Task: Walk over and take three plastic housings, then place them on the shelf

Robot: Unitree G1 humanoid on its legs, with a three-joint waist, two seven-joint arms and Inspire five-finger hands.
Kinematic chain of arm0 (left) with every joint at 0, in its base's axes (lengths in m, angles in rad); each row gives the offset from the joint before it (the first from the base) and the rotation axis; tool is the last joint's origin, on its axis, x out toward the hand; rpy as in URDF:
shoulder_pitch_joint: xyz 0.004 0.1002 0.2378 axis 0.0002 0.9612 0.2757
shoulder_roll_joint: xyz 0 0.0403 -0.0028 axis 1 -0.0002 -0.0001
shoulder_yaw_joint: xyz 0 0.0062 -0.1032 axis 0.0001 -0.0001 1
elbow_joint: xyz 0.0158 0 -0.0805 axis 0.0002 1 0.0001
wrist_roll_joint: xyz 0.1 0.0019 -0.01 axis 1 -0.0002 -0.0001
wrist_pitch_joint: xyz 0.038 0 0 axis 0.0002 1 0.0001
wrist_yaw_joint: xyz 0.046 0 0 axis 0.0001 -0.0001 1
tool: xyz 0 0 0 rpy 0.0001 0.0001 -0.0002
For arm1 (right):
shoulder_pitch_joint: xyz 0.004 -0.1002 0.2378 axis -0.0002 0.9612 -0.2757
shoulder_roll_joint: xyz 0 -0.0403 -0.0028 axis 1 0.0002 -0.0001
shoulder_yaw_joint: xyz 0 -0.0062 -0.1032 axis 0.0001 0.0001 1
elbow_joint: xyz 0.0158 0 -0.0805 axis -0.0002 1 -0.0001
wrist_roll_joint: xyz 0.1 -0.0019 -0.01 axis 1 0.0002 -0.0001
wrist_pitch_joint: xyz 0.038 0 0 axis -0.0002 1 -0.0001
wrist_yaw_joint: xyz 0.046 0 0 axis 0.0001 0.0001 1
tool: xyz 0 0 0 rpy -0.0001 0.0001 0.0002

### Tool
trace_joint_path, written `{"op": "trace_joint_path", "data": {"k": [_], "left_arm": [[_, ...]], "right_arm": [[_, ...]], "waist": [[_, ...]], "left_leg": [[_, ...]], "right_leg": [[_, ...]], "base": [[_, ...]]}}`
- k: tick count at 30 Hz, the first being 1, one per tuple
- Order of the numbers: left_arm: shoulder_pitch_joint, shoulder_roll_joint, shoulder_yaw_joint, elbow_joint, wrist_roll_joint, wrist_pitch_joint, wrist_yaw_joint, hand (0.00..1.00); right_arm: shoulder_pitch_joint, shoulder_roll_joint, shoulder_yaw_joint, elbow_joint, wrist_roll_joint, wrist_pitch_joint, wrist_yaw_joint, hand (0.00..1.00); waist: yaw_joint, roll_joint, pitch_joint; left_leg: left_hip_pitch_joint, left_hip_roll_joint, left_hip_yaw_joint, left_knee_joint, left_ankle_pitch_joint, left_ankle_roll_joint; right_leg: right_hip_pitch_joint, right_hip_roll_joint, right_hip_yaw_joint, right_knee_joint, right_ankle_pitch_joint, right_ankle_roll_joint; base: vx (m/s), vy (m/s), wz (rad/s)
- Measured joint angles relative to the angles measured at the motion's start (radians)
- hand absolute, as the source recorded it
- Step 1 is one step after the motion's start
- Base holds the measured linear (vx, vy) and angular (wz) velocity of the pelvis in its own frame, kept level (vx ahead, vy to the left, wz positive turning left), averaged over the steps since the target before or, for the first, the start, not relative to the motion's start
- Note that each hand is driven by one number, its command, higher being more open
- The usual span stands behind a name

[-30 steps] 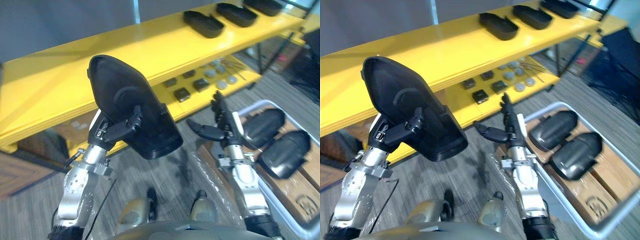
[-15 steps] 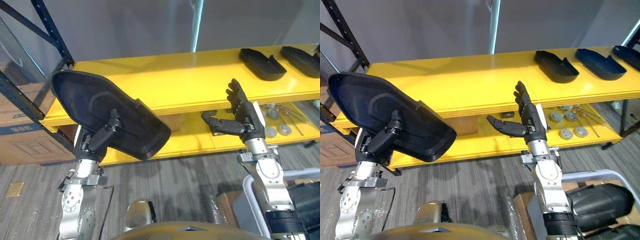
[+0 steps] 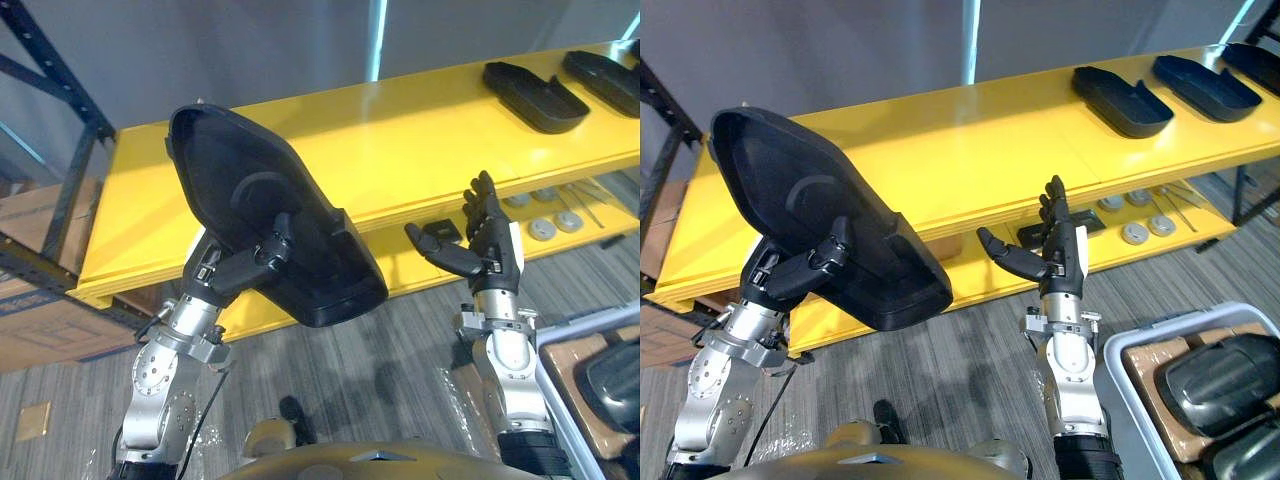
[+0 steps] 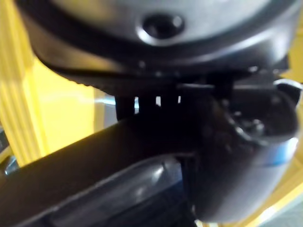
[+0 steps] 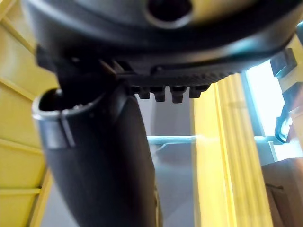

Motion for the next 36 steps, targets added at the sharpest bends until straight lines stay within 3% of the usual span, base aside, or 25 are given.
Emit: {"op": "trace_joint_path", "data": {"k": [6,10,11,17,21,25,33,36], "left_arm": [[-0.045,-0.037,-0.106,0.007,0.001,0.000,0.051,0.00],[-0.045,-0.056,-0.149,0.007,0.001,0.031,0.021,0.00],[0.002,-0.031,-0.149,0.039,0.000,0.048,0.014,0.00],[0.010,-0.031,-0.145,0.039,0.000,0.048,0.014,0.00],[0.081,-0.034,-0.101,0.041,0.001,0.048,0.039,0.00],[0.130,-0.044,-0.024,0.090,0.001,0.048,0.108,0.00],[0.188,-0.080,0.042,0.098,0.000,0.048,0.181,0.00],[0.181,-0.080,0.042,0.097,0.000,0.048,0.178,0.00]], "right_arm": [[0.010,-0.008,0.010,0.000,0.063,0.002,0.053,1.00],[0.029,-0.010,0.036,0.000,0.070,0.006,0.095,1.00],[0.048,0.001,0.090,0.000,0.076,0.049,0.083,1.00],[0.071,0.001,0.088,0.000,0.077,0.049,0.084,1.00],[0.146,0.001,0.073,0.006,0.076,0.079,0.085,1.00],[0.217,0.001,0.031,0.049,0.067,0.133,0.073,1.00],[0.233,0.001,0.028,0.075,0.068,0.161,0.070,1.00],[0.216,0.001,0.041,0.075,0.069,0.161,0.077,1.00]], "waist": [[-0.021,0.017,-0.010],[-0.018,0.033,-0.016],[-0.003,0.026,-0.029],[-0.002,0.018,-0.030],[-0.008,0.019,-0.030],[-0.014,0.019,-0.029],[-0.012,0.019,-0.029],[-0.008,0.013,-0.025]], "left_leg": [[0.003,0.000,0.027,-0.056,0.043,-0.001],[0.040,-0.003,0.029,-0.168,0.114,-0.012],[0.001,0.027,-0.003,-0.200,0.191,-0.014],[0.001,0.031,-0.003,-0.200,0.191,-0.015],[0.001,0.035,0.000,-0.200,0.190,-0.018],[0.001,0.035,0.004,-0.200,0.183,-0.025],[0.001,0.035,0.010,-0.196,0.177,-0.035],[0.001,0.028,-0.004,-0.195,0.168,-0.030]], "right_leg": [[-0.023,0.020,-0.027,-0.030,0.000,0.000],[-0.022,0.047,-0.050,-0.036,-0.006,-0.005],[-0.046,0.091,-0.085,-0.052,-0.065,-0.003],[-0.046,0.095,-0.083,-0.052,-0.066,-0.004],[-0.053,0.098,-0.076,-0.051,-0.071,-0.009],[-0.062,0.098,-0.065,-0.050,-0.071,-0.011],[-0.081,0.097,-0.043,-0.047,-0.073,-0.014],[-0.110,0.077,-0.037,0.017,-0.109,-0.042]], "base": [[-0.08,-0.045,-0.17],[-0.08,-0.063,-0.02],[-0.04,-0.015,-0.01],[0.00,0.000,0.00],[0.00,0.000,-0.04],[0.00,0.001,-0.07],[0.00,0.009,-0.07],[0.01,0.015,-0.05]]}}
